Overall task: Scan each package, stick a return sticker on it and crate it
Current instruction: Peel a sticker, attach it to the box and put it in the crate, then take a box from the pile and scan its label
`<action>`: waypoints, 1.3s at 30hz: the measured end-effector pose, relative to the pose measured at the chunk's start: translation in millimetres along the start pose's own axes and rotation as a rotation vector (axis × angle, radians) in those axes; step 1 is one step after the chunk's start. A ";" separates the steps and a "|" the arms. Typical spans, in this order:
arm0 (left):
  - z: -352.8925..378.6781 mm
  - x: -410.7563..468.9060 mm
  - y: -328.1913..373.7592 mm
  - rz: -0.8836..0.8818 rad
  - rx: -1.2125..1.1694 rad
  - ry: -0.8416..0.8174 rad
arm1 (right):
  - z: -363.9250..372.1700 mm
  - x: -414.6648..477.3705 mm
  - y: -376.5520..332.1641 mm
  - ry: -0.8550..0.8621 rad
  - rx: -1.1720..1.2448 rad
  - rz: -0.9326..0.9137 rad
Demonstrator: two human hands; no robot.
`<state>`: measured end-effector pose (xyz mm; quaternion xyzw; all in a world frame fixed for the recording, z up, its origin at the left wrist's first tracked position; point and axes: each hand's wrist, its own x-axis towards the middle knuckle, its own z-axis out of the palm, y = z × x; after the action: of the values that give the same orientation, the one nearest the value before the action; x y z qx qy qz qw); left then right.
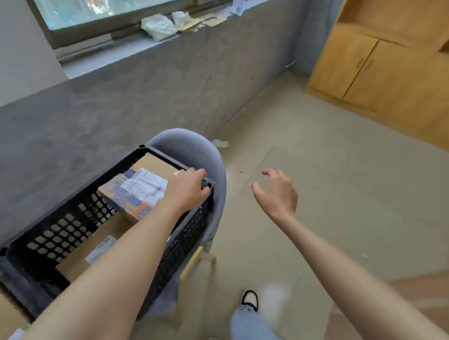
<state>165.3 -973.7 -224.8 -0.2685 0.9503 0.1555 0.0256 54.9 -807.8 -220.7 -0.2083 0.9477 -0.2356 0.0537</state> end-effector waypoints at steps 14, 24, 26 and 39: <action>-14.2 -40.9 297.1 0.691 0.245 0.141 | -194.9 -104.7 184.2 0.441 -0.195 0.324; 69.0 -204.9 506.9 1.033 0.215 0.081 | -279.5 -281.6 350.7 0.555 -0.248 0.536; 90.4 -241.7 539.7 1.084 0.227 0.066 | -291.4 -316.2 381.0 0.571 -0.255 0.576; 172.0 -392.2 692.4 1.297 0.341 -0.009 | -354.7 -497.9 542.8 0.652 -0.248 0.906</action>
<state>135.5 -164.4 -141.4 0.3656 0.9303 -0.0120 -0.0270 235.2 -12.7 -160.2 0.2973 0.9306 -0.1283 -0.1705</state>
